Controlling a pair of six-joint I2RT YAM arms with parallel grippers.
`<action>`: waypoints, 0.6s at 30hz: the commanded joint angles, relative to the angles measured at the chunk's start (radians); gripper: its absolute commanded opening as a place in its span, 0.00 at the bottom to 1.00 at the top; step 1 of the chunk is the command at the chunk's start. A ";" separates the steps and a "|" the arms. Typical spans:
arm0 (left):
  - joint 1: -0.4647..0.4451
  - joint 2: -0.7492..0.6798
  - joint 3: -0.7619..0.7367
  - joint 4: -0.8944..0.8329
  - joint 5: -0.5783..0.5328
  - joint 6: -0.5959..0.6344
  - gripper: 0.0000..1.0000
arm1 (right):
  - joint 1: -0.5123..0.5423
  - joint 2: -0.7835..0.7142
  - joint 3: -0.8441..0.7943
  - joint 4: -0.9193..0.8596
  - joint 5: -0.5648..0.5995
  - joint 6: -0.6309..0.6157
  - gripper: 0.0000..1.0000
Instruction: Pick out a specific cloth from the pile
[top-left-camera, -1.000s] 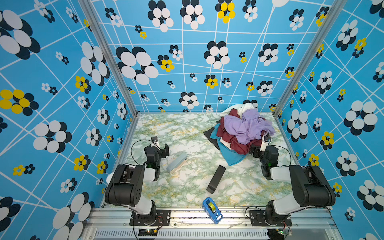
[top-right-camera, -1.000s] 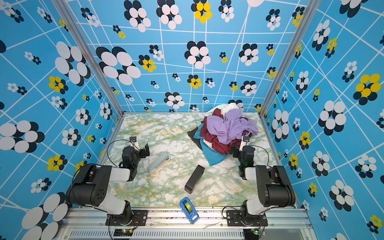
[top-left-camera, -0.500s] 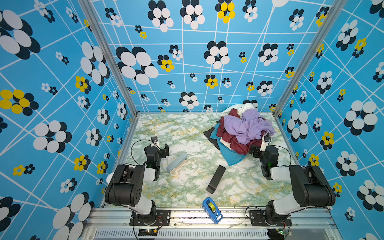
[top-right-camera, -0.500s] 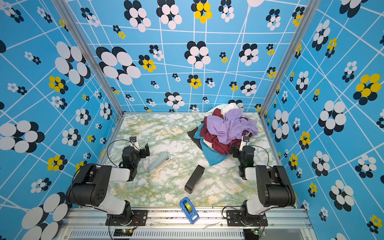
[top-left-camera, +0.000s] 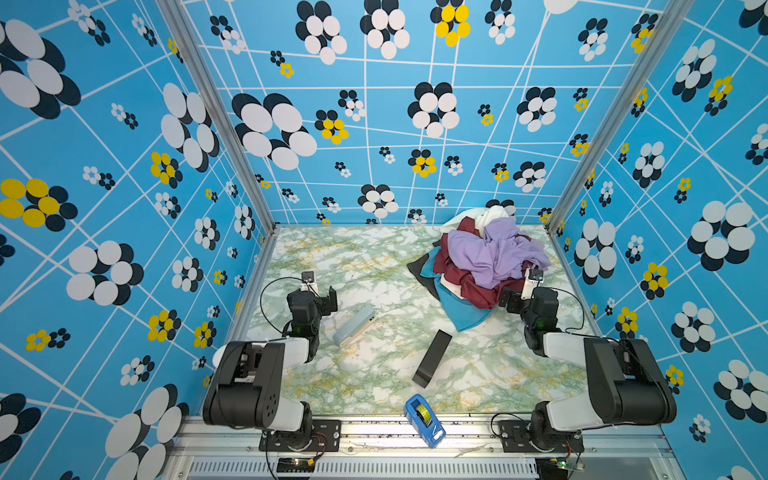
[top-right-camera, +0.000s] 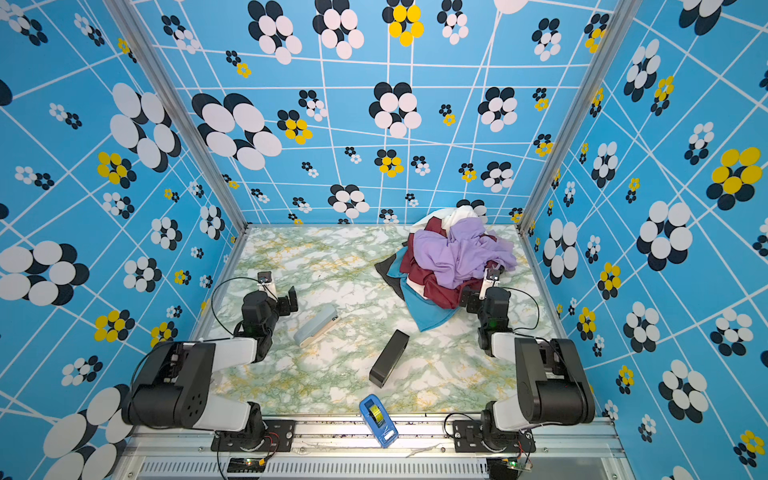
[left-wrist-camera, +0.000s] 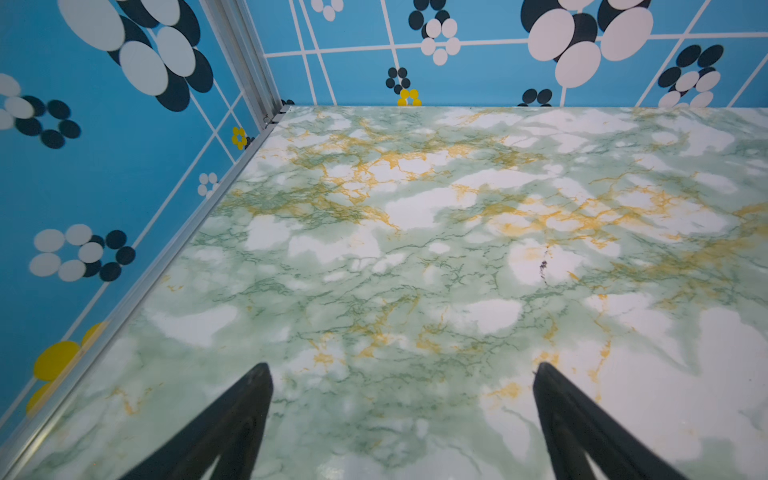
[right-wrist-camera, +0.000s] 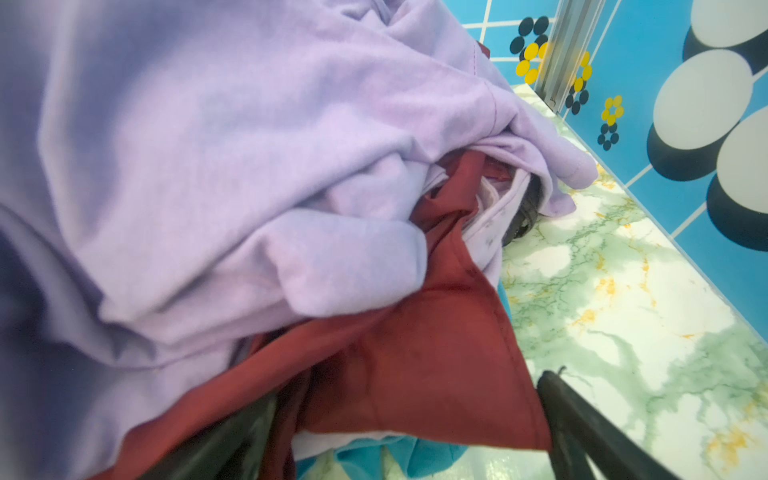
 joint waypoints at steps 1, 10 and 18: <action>-0.034 -0.166 0.073 -0.197 -0.058 -0.014 0.99 | 0.006 -0.091 0.056 -0.195 0.034 0.042 0.99; -0.280 -0.429 0.312 -0.734 -0.176 -0.076 0.99 | 0.045 -0.311 0.189 -0.612 0.157 0.080 0.99; -0.417 -0.540 0.332 -0.895 -0.169 -0.370 0.94 | 0.127 -0.362 0.388 -0.956 0.181 0.124 0.98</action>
